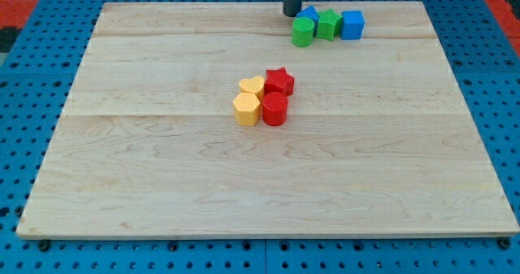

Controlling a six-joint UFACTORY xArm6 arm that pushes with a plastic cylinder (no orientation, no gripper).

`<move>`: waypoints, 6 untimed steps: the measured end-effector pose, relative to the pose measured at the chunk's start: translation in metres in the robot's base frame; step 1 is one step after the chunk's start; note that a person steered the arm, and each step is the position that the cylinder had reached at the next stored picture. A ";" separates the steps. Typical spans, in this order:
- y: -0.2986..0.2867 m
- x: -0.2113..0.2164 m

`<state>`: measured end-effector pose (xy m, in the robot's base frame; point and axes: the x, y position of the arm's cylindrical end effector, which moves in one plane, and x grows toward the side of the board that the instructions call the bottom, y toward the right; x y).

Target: Push the blue triangle down a bit

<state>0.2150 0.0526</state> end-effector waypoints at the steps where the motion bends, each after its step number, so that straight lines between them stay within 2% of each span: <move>1: -0.011 0.002; 2: -0.056 0.024; 3: -0.053 0.017; 4: -0.015 -0.017; 5: 0.013 -0.018; 6: 0.039 0.013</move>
